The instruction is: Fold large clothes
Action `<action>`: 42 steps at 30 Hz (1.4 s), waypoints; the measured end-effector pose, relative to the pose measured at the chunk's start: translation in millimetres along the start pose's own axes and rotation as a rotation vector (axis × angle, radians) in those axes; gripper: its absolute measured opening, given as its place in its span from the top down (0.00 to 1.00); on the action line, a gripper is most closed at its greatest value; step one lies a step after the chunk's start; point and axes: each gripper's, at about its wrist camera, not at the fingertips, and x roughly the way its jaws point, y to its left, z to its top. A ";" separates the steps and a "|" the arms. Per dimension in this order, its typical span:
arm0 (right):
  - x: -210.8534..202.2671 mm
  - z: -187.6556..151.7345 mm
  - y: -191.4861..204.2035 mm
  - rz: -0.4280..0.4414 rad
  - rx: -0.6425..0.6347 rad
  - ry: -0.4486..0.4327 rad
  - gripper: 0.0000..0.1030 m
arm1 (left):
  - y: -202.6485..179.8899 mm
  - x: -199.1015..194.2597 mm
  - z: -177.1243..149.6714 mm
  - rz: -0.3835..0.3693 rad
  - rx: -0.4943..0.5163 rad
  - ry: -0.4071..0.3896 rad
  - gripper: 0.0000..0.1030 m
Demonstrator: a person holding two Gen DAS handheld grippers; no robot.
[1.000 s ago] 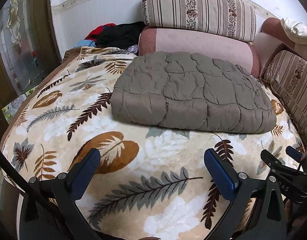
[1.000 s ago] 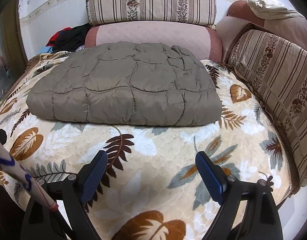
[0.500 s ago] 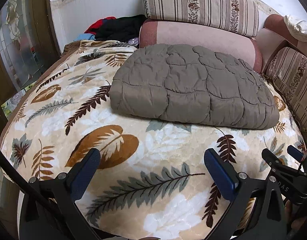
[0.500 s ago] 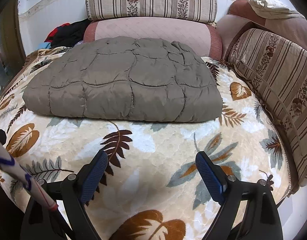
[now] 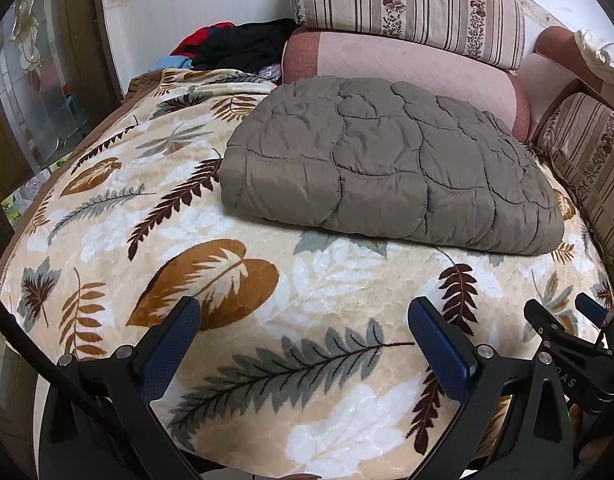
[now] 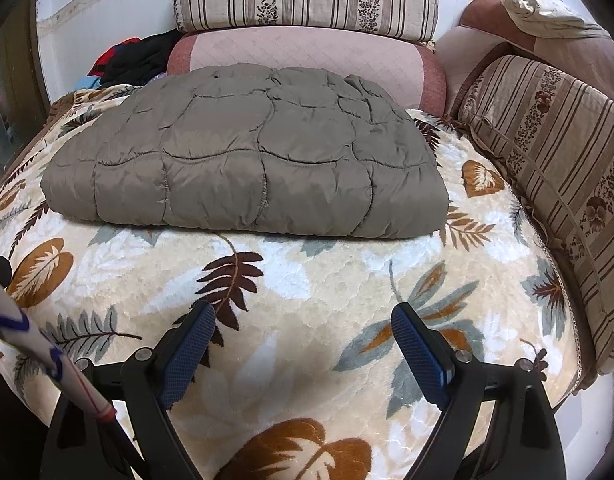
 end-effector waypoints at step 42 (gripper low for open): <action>8.4 -3.9 5.1 -0.009 -0.026 0.013 0.10 | -0.9 10.2 -5.6 -0.005 -0.005 0.029 0.00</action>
